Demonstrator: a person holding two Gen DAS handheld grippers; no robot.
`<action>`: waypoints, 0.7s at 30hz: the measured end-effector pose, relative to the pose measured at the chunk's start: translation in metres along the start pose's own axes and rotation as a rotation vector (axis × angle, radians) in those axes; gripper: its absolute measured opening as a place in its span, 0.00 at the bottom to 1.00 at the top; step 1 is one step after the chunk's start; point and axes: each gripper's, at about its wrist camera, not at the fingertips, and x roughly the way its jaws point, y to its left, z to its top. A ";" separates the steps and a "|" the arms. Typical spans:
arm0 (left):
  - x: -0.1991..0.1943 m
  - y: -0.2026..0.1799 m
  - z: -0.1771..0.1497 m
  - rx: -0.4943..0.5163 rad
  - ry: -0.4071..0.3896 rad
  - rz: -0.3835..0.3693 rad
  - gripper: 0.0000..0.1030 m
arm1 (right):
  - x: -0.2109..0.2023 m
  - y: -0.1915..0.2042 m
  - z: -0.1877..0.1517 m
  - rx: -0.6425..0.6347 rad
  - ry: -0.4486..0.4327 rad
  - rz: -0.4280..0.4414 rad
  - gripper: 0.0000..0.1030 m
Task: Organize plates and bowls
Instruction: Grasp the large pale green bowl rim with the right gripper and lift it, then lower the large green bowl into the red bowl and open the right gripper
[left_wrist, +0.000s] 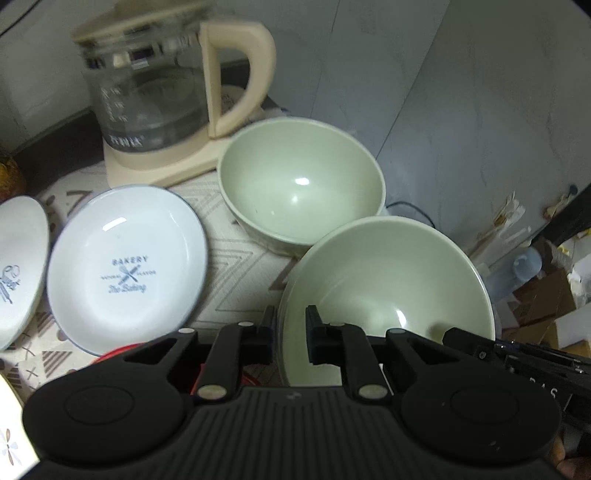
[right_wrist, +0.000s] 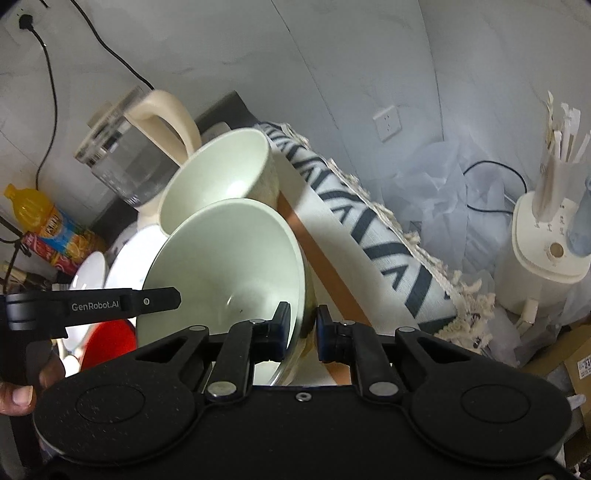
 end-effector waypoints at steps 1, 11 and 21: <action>-0.005 0.001 0.001 -0.005 -0.011 -0.001 0.14 | -0.002 0.003 0.001 -0.003 -0.005 0.004 0.14; -0.052 0.028 -0.004 -0.039 -0.085 -0.024 0.14 | -0.031 0.040 0.008 -0.027 -0.067 0.028 0.14; -0.094 0.066 -0.024 -0.072 -0.117 -0.026 0.14 | -0.049 0.086 -0.015 -0.071 -0.103 0.038 0.14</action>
